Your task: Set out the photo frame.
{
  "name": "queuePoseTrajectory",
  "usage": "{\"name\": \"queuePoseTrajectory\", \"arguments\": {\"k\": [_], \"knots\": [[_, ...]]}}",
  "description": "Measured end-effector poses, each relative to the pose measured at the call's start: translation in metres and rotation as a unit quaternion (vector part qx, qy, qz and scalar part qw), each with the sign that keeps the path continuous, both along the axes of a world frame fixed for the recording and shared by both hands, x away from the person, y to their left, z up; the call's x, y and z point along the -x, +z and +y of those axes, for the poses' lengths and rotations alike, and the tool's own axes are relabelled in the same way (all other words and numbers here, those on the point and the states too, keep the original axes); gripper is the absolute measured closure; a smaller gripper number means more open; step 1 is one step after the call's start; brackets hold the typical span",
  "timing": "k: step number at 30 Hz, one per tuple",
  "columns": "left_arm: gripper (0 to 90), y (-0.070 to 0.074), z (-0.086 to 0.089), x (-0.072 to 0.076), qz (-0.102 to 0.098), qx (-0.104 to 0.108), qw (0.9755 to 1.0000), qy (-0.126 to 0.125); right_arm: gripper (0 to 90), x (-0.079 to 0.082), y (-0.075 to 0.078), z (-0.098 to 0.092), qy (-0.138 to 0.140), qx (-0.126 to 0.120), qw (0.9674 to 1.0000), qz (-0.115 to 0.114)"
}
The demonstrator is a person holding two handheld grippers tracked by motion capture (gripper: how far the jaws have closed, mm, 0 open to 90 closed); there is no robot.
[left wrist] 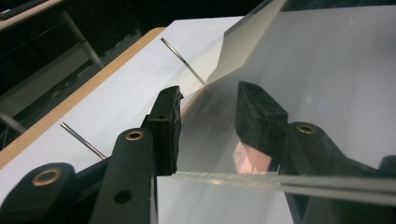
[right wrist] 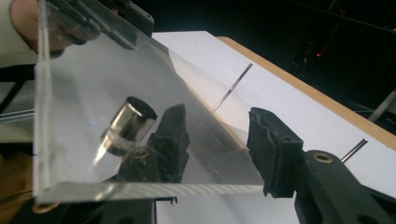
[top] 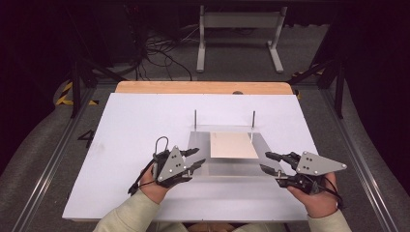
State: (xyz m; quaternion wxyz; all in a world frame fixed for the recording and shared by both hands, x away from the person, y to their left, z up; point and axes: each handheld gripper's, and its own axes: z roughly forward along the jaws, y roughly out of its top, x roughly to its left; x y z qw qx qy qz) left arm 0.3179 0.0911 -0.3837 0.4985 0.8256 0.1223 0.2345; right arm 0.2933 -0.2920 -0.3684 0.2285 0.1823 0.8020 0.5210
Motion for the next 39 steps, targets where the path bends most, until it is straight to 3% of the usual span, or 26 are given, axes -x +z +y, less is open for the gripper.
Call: {"name": "queuePoseTrajectory", "arguments": {"k": [4, 13, 15, 18, 24, 26, 32, 39], "knots": [[61.9, 0.012, 0.009, 0.01, -0.003, -0.003, 0.9999, -0.017, 57.3, 0.009, 0.014, 0.002, 0.02, -0.009, 0.9996, 0.015], [68.7, 0.032, 0.018, 0.032, -0.01, -0.027, 0.9988, -0.04, 57.5, 0.021, 0.027, 0.006, 0.04, -0.025, 0.9988, 0.016], [69.3, 0.036, 0.022, 0.037, -0.007, -0.021, 0.9985, -0.05, 57.6, 0.025, 0.032, 0.008, 0.046, -0.029, 0.9984, 0.015], [69.2, 0.04, 0.027, 0.042, 0.02, -0.002, 0.9979, -0.061, 57.6, 0.028, 0.035, 0.01, 0.052, -0.035, 0.9978, 0.019], [69.2, 0.048, 0.03, 0.047, 0.029, 0.01, 0.9974, -0.065, 57.3, 0.031, 0.041, 0.008, 0.063, -0.057, 0.9957, 0.038], [68.8, 0.051, 0.031, 0.048, 0.023, 0.009, 0.9975, -0.066, 57.4, 0.032, 0.043, 0.009, 0.065, -0.064, 0.9949, 0.042], [63.3, 0.053, 0.036, 0.041, 0.027, 0.023, 0.9983, -0.045, 58.9, 0.032, 0.045, 0.016, 0.067, -0.078, 0.9936, 0.047], [56.0, 0.055, 0.039, 0.031, 0.02, 0.071, 0.9971, -0.017, 59.0, 0.024, 0.052, 0.023, 0.057, -0.099, 0.9931, 0.029]]}}
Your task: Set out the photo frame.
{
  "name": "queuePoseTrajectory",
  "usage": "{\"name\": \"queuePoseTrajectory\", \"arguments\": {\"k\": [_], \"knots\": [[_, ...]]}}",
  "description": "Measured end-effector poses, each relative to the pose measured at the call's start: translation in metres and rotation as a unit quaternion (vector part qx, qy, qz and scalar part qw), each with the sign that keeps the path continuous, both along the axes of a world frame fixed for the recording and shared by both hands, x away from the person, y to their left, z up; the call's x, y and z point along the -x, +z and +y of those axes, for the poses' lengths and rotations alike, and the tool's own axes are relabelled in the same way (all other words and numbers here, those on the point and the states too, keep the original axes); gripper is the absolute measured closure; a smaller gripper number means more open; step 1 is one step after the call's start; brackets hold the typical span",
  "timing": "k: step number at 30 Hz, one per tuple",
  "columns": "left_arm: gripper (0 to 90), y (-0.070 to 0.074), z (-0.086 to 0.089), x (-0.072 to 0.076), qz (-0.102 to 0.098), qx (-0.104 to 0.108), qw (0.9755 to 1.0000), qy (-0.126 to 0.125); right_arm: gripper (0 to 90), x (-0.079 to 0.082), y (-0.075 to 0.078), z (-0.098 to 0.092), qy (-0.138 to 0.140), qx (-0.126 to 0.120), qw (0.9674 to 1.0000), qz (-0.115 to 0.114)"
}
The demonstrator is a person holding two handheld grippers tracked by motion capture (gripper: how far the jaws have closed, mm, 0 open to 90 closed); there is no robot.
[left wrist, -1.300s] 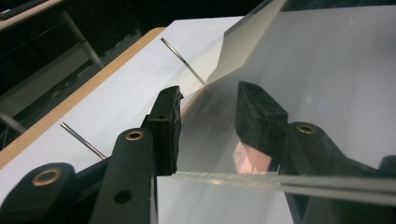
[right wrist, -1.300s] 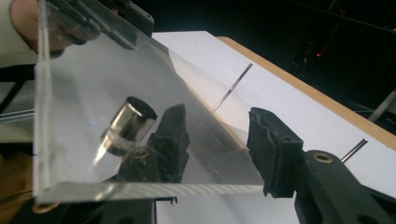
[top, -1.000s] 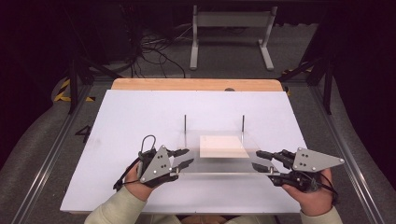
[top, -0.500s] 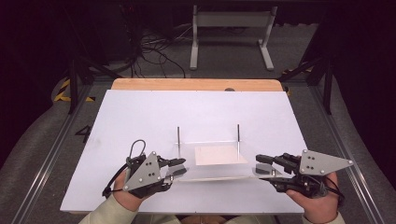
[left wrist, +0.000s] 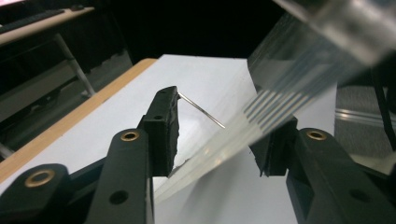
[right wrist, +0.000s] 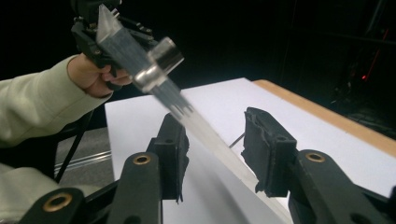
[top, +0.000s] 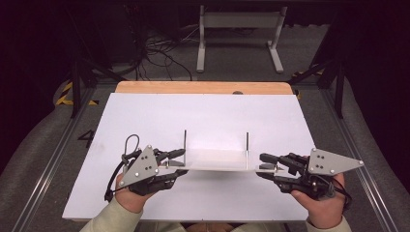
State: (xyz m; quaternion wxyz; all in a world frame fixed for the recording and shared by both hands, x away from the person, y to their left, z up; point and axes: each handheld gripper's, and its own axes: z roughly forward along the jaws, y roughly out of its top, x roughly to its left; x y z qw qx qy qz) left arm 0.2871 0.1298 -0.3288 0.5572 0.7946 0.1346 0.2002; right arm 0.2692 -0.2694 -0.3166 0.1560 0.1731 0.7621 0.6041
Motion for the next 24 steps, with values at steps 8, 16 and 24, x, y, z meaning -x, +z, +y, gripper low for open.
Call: {"name": "queuePoseTrajectory", "arguments": {"k": [8, 16, 24], "knots": [[43.2, -0.005, 0.014, -0.009, 0.003, 0.046, 0.9984, 0.033, 56.4, -0.018, 0.002, -0.001, -0.016, -0.042, 0.9989, -0.014], [37.3, -0.013, 0.022, -0.015, 0.014, 0.044, 0.9974, 0.056, 51.6, -0.036, 0.0, 0.003, -0.021, -0.06, 0.9979, -0.007], [37.6, -0.026, 0.034, -0.02, 0.035, 0.036, 0.9956, 0.08, 48.2, -0.049, 0.0, 0.013, -0.046, -0.059, 0.997, -0.019]]}}
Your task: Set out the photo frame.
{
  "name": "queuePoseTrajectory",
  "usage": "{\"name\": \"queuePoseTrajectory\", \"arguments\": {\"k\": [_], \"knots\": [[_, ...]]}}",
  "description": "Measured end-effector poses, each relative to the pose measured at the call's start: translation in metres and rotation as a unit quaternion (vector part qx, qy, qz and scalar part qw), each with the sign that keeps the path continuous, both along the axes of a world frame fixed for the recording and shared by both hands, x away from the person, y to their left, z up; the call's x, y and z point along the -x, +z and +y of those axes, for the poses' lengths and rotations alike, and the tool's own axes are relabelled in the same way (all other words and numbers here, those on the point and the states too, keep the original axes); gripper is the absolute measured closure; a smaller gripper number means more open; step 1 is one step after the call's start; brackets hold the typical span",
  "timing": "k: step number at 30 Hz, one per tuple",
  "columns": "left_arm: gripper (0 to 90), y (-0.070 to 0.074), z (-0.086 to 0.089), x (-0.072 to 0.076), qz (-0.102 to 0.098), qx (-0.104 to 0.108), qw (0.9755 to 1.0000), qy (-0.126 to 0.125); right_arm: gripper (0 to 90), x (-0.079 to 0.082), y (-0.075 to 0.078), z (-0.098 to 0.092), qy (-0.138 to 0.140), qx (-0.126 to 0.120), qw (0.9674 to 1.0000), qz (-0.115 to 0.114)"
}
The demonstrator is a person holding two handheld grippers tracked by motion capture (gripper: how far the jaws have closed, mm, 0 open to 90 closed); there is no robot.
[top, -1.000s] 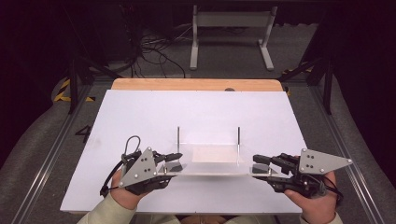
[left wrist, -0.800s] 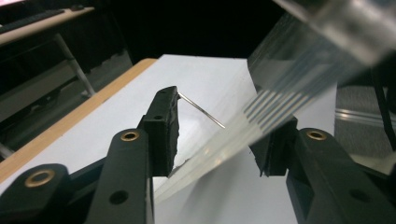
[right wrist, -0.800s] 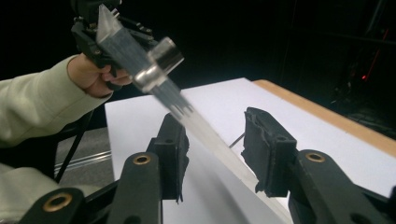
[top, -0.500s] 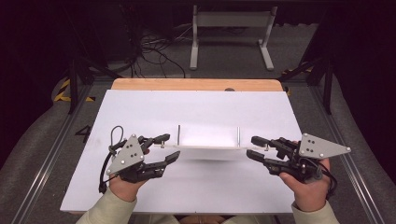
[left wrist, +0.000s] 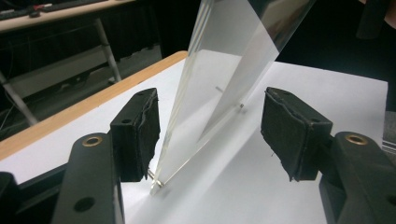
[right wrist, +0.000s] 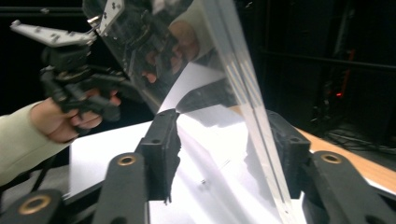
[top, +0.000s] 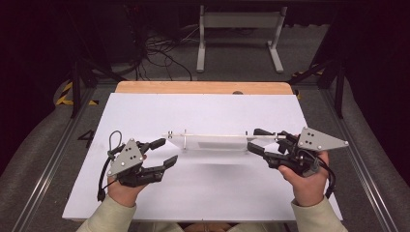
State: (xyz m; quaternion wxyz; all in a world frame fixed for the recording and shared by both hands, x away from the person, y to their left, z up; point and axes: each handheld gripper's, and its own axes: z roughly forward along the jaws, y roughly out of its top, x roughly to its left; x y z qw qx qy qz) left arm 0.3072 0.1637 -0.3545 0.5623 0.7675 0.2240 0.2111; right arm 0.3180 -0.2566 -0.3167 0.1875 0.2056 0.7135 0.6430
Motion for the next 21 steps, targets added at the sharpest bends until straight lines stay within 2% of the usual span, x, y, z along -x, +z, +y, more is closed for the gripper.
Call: {"name": "queuePoseTrajectory", "arguments": {"k": [4, 8, 12, 21], "knots": [[37.5, -0.006, 0.004, -0.001, 0.006, -0.004, 0.9999, 0.008, 48.5, -0.009, 0.0, 0.001, -0.013, -0.003, 0.9999, -0.004], [37.5, -0.017, 0.007, -0.002, 0.019, -0.01, 0.9997, 0.009, 51.6, -0.019, -0.002, 0.002, -0.01, -0.012, 0.9999, -0.003], [37.3, -0.028, 0.007, -0.006, 0.037, -0.021, 0.9991, 0.006, 51.3, -0.03, -0.005, 0.003, -0.031, -0.018, 0.9993, -0.005], [32.7, -0.043, 0.01, -0.015, 0.053, -0.03, 0.998, 0.016, 51.3, -0.049, -0.009, 0.004, -0.048, -0.025, 0.9985, -0.004]]}}
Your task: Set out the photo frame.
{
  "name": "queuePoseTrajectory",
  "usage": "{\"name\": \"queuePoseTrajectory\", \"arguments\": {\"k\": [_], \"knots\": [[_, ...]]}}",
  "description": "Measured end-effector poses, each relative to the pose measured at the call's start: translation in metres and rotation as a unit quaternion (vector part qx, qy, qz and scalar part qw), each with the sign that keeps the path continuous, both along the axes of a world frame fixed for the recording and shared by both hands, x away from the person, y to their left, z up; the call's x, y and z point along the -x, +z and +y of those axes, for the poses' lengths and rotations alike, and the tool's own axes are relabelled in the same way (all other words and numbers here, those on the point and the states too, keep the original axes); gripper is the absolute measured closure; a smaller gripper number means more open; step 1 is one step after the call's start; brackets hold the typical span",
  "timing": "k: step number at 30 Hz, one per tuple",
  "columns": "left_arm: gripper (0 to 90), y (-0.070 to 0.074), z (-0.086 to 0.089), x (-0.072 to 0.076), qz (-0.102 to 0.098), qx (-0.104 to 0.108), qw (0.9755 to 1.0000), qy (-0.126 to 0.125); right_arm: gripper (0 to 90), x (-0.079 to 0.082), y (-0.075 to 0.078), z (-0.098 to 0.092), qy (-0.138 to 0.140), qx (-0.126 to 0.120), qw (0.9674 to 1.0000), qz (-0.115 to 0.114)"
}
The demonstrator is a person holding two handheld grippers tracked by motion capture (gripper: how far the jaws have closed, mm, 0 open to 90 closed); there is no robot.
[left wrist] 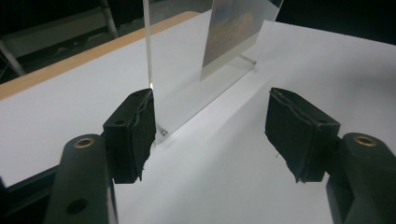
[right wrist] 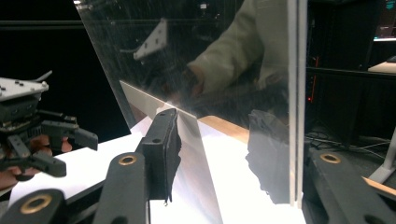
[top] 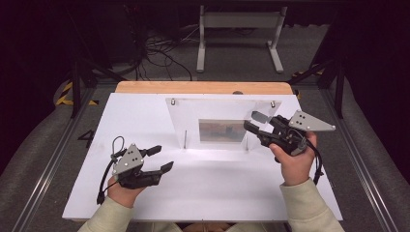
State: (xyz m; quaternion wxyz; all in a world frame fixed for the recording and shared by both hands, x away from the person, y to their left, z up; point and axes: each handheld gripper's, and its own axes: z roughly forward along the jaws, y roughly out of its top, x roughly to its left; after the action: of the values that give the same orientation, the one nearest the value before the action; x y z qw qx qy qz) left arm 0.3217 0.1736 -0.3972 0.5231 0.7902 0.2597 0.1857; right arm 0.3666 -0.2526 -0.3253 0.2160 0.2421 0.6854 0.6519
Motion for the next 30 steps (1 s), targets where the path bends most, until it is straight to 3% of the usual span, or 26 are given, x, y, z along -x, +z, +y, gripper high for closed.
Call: {"name": "queuePoseTrajectory", "arguments": {"k": [5, 9, 16, 30], "knots": [[32.7, -0.008, 0.002, -0.006, 0.024, 0.005, 0.9997, 0.002, 50.7, -0.013, -0.009, -0.001, -0.01, -0.005, 0.9998, 0.013], [33.0, -0.01, 0.002, -0.006, 0.028, 0.002, 0.9996, 0.001, 50.6, -0.025, -0.018, -0.002, -0.005, -0.02, 0.999, 0.041], [33.0, -0.013, 0.003, -0.003, 0.034, -0.004, 0.9994, 0.003, 50.4, -0.041, -0.035, -0.002, -0.016, -0.005, 0.9973, 0.071], [33.3, -0.014, 0.009, -0.001, 0.04, -0.002, 0.9992, 0.009, 48.2, -0.057, -0.054, -0.002, -0.048, 0.026, 0.9943, 0.092]]}}
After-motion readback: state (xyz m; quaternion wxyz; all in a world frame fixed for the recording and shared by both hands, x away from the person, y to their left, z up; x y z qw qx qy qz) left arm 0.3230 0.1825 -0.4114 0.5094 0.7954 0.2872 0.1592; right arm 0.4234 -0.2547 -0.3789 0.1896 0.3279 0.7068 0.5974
